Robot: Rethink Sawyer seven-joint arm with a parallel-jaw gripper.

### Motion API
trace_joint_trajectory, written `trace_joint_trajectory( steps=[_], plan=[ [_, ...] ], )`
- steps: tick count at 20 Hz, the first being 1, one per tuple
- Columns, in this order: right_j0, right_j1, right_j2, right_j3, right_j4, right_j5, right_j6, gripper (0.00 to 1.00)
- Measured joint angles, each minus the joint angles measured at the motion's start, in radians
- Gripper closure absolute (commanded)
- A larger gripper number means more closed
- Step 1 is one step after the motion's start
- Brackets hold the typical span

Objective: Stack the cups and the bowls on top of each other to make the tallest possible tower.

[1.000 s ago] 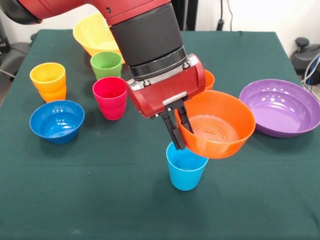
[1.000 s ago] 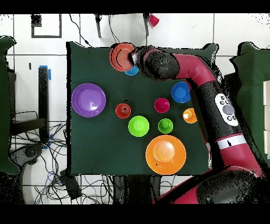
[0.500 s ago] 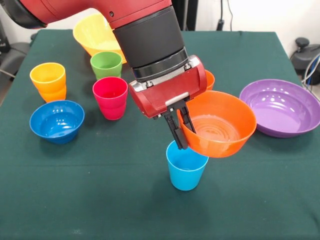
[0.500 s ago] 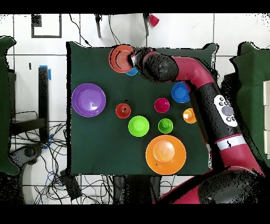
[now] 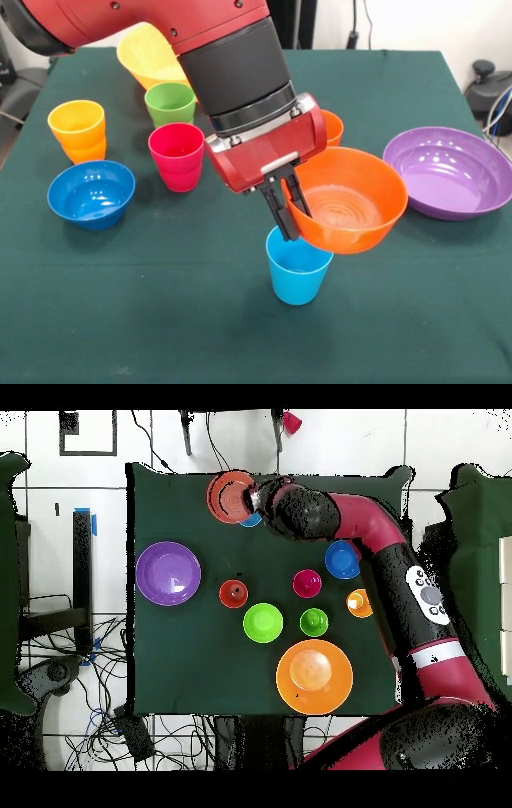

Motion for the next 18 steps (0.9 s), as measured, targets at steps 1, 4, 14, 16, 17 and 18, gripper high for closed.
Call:
trace_joint_trajectory(
  steps=[1, 4, 14, 16, 17, 18],
  plan=[
    [-0.002, 0.002, 0.000, 0.000, 0.000, 0.000, 0.000, 1.00],
    [-0.012, 0.011, 0.003, 0.001, 0.002, 0.000, 0.000, 1.00],
    [-0.041, 0.048, 0.009, 0.001, 0.009, 0.000, 0.000, 1.00],
    [-0.045, 0.051, 0.009, 0.001, 0.009, 0.000, 0.000, 1.00],
    [-0.046, 0.051, 0.009, 0.001, 0.009, 0.000, 0.000, 1.00],
    [-0.048, 0.051, 0.009, 0.000, 0.010, 0.000, 0.000, 1.00]
  ],
)
